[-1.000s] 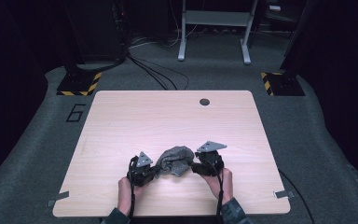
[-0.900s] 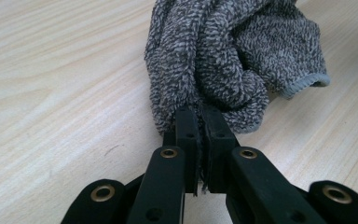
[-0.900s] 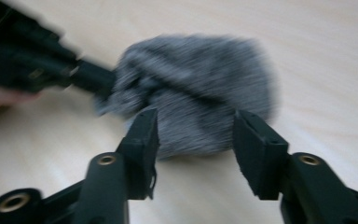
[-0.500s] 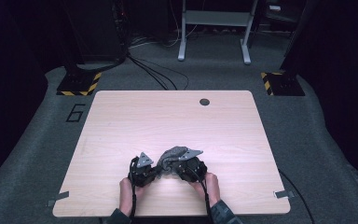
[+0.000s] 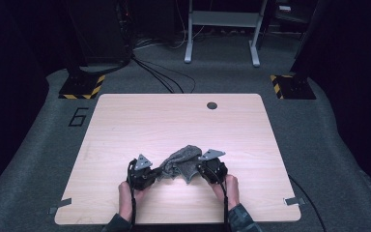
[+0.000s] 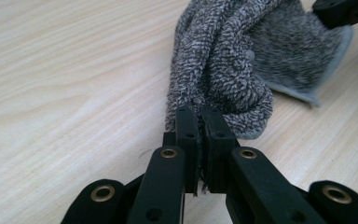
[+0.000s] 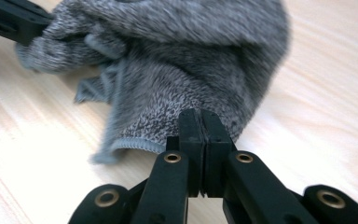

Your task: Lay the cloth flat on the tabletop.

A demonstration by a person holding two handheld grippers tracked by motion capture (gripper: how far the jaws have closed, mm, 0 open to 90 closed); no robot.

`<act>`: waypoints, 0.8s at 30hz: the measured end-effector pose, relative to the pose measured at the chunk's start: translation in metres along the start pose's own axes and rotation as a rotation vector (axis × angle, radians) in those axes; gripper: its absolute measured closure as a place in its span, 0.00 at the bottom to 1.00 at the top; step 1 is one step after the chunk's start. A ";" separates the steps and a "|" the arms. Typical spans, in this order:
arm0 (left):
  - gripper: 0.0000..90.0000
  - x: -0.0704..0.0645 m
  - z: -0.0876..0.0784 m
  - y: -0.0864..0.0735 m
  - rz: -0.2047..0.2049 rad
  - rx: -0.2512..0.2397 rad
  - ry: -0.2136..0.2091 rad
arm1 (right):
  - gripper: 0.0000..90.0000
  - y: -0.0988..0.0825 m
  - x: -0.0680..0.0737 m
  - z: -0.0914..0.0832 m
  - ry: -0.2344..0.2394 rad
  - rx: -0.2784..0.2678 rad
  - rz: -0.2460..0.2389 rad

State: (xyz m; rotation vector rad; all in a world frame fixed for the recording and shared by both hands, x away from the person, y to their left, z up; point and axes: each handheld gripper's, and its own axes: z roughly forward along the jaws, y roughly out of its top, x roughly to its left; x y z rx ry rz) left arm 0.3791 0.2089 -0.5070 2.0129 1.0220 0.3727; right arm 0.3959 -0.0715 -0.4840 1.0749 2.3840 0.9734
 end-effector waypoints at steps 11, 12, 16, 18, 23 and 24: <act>0.96 0.017 -0.008 0.007 -0.018 0.005 0.017 | 0.99 0.001 -0.028 -0.019 -0.064 -0.018 0.034; 0.96 0.019 -0.007 0.009 -0.009 0.012 0.029 | 0.99 0.001 -0.030 -0.018 -0.066 -0.010 0.045; 0.95 0.026 -0.001 0.009 -0.026 0.040 0.023 | 0.98 -0.003 -0.048 0.005 -0.053 0.050 0.069; 0.90 0.026 0.001 0.009 -0.031 0.038 0.020 | 0.96 -0.004 -0.050 0.011 -0.048 0.061 0.075; 0.66 0.027 -0.009 0.005 -0.071 0.034 0.037 | 0.84 -0.006 -0.049 -0.001 -0.044 0.031 0.091; 0.62 0.027 -0.011 0.004 -0.072 0.036 0.037 | 0.82 -0.007 -0.048 -0.007 -0.045 0.019 0.101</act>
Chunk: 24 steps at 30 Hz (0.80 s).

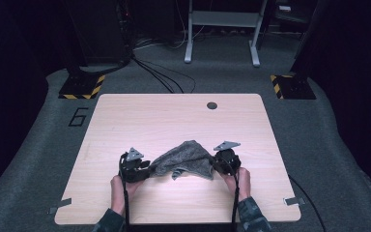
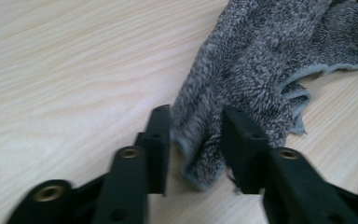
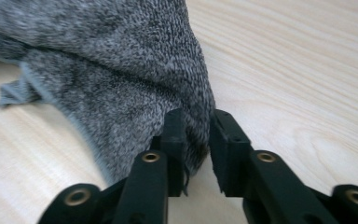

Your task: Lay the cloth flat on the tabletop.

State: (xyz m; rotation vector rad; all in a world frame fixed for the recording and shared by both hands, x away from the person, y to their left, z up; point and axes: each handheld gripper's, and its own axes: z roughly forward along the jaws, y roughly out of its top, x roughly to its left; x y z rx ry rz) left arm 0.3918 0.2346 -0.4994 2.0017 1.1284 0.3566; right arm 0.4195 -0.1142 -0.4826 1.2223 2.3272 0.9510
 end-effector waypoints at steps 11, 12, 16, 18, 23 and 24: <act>0.37 -0.005 -0.009 -0.017 -0.008 0.026 0.007 | 0.59 -0.026 0.016 -0.032 0.041 -0.028 0.021; 0.36 -0.005 -0.008 -0.017 -0.011 0.041 0.003 | 0.58 -0.028 0.017 -0.030 0.045 -0.023 0.025; 0.33 -0.004 -0.002 -0.018 -0.010 0.051 0.006 | 0.58 -0.035 0.019 -0.017 0.061 0.003 0.033; 0.33 -0.004 0.003 -0.018 0.000 0.060 0.002 | 0.59 -0.036 0.022 -0.010 0.063 0.015 0.047; 0.38 -0.006 0.010 -0.017 0.017 0.073 0.015 | 0.63 -0.040 0.020 0.000 0.061 0.020 0.039; 0.41 -0.007 0.011 -0.017 0.019 0.072 0.011 | 0.64 -0.040 0.020 0.001 0.063 0.024 0.051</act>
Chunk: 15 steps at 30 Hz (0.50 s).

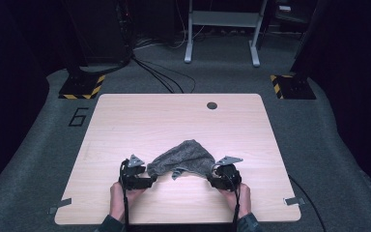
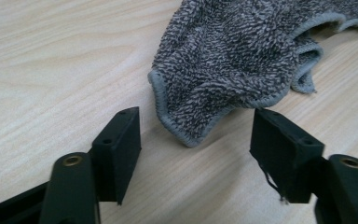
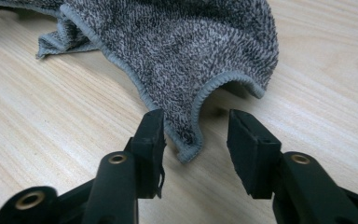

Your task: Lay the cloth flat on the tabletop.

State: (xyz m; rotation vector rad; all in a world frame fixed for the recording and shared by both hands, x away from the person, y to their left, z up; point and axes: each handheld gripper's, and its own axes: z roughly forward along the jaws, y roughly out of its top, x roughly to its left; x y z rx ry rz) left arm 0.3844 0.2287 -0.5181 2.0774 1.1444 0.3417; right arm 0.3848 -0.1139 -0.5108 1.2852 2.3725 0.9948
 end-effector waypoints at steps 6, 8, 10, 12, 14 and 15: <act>0.63 -0.003 0.003 0.003 0.016 -0.004 0.022 | 0.75 0.001 0.002 0.006 0.002 -0.006 -0.011; 0.73 -0.003 0.003 0.002 0.031 -0.011 0.023 | 0.81 0.001 0.004 0.006 0.007 -0.004 -0.019; 0.82 -0.003 0.003 0.003 0.032 -0.007 0.025 | 0.86 0.001 0.004 0.007 0.000 -0.010 -0.029; 0.89 -0.001 0.003 0.003 0.034 -0.009 0.026 | 0.92 0.001 0.002 0.007 -0.002 -0.005 -0.045; 0.93 0.000 0.003 0.003 0.042 -0.002 0.026 | 0.95 0.001 0.000 0.006 0.007 -0.003 -0.048; 0.94 0.000 0.003 0.003 0.041 -0.004 0.025 | 0.96 0.001 0.000 0.006 0.009 -0.004 -0.026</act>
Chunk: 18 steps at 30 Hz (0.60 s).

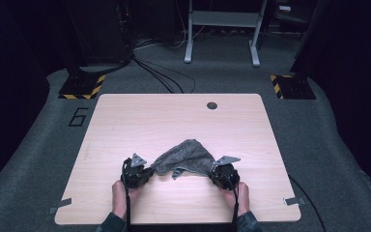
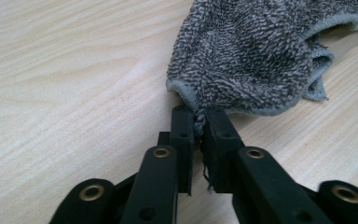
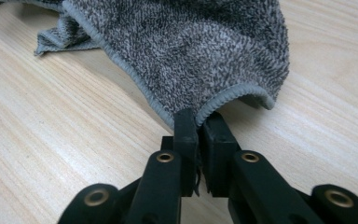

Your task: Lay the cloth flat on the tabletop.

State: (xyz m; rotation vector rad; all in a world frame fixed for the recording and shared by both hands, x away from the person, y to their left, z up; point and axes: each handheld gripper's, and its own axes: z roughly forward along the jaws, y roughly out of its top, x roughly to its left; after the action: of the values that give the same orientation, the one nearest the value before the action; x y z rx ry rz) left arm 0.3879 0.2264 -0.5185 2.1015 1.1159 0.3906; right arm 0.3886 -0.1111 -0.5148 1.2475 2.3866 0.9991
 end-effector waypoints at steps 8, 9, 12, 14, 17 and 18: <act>0.96 0.000 -0.006 -0.001 -0.008 -0.036 -0.004 | 0.98 -0.002 -0.009 -0.017 -0.001 -0.047 0.017; 0.96 0.000 -0.008 -0.001 -0.011 -0.040 -0.008 | 0.98 -0.002 -0.009 -0.017 -0.001 -0.047 0.017; 0.96 0.000 -0.013 -0.001 -0.011 -0.050 -0.019 | 0.98 -0.002 -0.014 -0.029 0.006 -0.080 0.020; 0.96 0.000 -0.018 -0.001 -0.005 -0.052 -0.021 | 0.98 -0.004 -0.017 -0.037 -0.006 -0.091 0.018; 0.97 -0.002 -0.023 -0.001 -0.005 -0.063 -0.030 | 0.98 -0.007 -0.019 -0.047 -0.014 -0.102 0.033; 0.97 -0.002 -0.025 -0.001 0.001 -0.062 -0.033 | 0.98 -0.008 -0.020 -0.051 -0.012 -0.110 0.034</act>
State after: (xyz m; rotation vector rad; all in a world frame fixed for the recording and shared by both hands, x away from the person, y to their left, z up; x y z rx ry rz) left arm 0.3724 0.2360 -0.5019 2.0472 1.0710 0.3847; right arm 0.3693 -0.1529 -0.4849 1.2552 2.2750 1.1138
